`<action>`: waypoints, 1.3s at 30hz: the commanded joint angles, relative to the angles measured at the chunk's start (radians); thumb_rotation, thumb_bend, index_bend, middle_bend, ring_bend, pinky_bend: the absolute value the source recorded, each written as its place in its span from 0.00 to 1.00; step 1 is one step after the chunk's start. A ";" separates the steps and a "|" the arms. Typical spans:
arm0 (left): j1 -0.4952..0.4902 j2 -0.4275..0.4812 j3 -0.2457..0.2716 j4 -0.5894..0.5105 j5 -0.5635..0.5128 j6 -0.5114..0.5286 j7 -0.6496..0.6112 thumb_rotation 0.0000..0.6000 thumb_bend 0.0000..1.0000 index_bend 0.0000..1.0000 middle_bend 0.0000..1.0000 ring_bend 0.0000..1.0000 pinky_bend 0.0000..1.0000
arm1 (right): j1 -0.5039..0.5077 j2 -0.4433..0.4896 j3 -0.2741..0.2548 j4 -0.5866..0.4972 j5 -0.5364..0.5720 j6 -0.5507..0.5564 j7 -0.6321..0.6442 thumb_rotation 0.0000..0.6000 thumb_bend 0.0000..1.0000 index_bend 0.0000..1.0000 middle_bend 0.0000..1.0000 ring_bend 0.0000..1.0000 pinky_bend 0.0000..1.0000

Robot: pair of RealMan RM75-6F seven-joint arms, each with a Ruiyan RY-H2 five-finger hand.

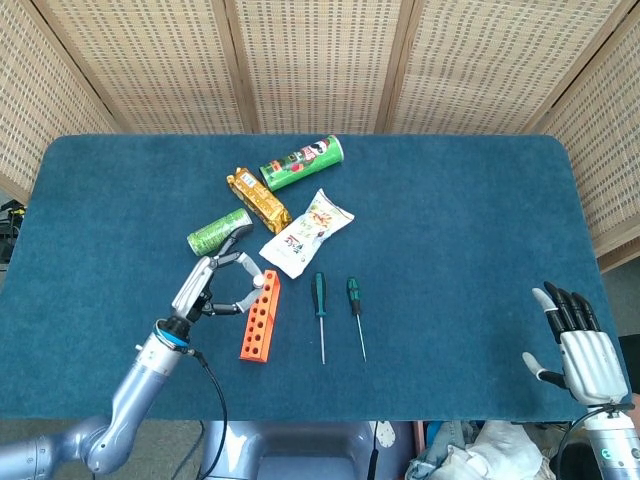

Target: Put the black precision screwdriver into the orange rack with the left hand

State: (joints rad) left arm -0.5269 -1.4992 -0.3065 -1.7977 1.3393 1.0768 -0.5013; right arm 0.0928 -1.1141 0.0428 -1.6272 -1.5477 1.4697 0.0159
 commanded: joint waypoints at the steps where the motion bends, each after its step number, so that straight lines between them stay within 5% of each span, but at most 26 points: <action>1: -0.017 -0.033 0.018 0.045 0.042 0.002 -0.054 1.00 0.39 0.64 0.08 0.00 0.00 | 0.001 0.000 0.001 0.001 0.002 -0.002 -0.001 1.00 0.23 0.00 0.00 0.00 0.00; 39: -0.064 -0.087 0.045 0.126 0.043 0.035 -0.084 1.00 0.40 0.64 0.08 0.00 0.00 | 0.002 -0.002 -0.003 -0.001 -0.002 -0.003 -0.006 1.00 0.23 0.00 0.00 0.00 0.00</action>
State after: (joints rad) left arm -0.5906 -1.5852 -0.2626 -1.6723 1.3828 1.1125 -0.5861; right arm 0.0945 -1.1159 0.0401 -1.6283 -1.5495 1.4667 0.0100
